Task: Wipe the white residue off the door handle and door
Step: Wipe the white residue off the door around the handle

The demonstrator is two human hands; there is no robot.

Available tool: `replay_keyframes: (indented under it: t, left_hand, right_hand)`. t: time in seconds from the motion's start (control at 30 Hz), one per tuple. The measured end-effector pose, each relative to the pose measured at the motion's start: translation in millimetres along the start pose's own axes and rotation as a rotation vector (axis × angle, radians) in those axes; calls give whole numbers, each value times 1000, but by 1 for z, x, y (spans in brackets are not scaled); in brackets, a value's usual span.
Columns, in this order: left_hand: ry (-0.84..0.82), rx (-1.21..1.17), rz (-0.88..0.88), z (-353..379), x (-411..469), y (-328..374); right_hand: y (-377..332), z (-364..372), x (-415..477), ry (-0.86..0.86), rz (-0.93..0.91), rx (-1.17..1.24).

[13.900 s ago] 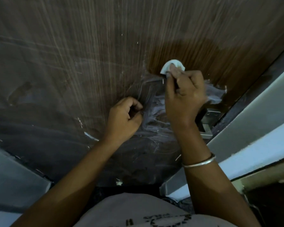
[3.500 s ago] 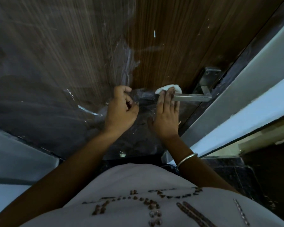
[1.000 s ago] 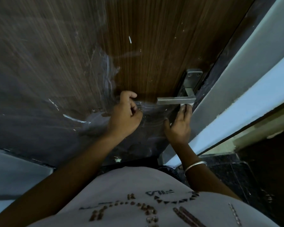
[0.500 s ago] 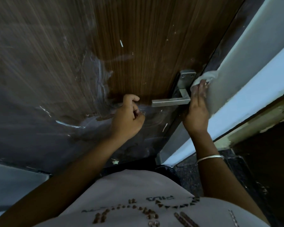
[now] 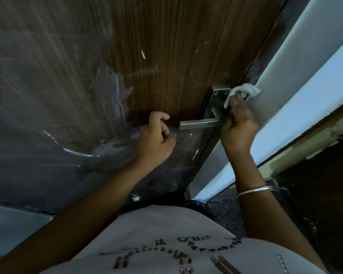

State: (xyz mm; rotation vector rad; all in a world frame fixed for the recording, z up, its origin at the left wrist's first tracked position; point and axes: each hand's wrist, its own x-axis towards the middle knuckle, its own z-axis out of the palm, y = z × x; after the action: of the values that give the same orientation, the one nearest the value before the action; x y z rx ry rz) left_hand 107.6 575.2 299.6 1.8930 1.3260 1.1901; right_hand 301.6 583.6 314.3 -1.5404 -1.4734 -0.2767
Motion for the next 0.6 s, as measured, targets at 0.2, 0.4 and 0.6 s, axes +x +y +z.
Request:
replay_keyframes:
  t: [0.2, 0.4, 0.6]
  left_hand:
    - [15, -5, -8, -2, -1, 0]
    - [26, 0, -25, 2, -1, -7]
    - [28, -20, -11, 4, 0, -6]
  right_hand:
    - [-24, -2, 26, 125, 114, 100]
    - [-34, -7, 37, -11, -323, -56]
    - [-35, -8, 38, -5, -70, -26]
